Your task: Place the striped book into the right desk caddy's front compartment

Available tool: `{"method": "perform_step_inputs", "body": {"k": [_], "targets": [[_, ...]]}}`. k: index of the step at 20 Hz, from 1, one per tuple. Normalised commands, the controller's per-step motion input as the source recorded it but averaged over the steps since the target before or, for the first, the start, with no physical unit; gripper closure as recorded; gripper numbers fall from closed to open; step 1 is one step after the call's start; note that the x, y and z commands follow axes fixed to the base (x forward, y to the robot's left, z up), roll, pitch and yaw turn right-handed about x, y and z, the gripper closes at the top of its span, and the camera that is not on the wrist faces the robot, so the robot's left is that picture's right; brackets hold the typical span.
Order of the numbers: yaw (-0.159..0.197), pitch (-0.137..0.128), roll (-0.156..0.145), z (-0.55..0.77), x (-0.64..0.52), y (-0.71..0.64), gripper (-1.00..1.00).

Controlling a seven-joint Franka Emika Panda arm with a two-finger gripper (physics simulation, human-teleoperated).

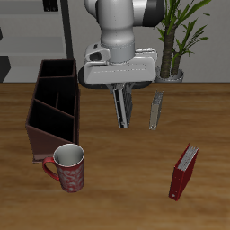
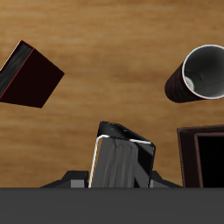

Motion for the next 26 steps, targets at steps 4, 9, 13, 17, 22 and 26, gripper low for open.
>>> {"method": "perform_step_inputs", "body": {"k": [4, 9, 13, 17, 22, 26], "targets": [[0.062, -0.047, -0.009, 0.28, -0.44, -0.01, 1.0], [0.078, -0.081, -0.04, 0.41, -0.53, -0.13, 1.0], [0.059, -0.048, -0.066, 0.32, -0.35, -0.19, 1.0], [0.071, -0.021, -0.052, 0.16, -0.34, -0.17, 1.0], [0.045, -0.006, -0.039, 0.07, -0.24, -0.11, 1.0], [0.031, -0.009, -0.025, 0.05, -0.3, -0.09, 1.0]]}}
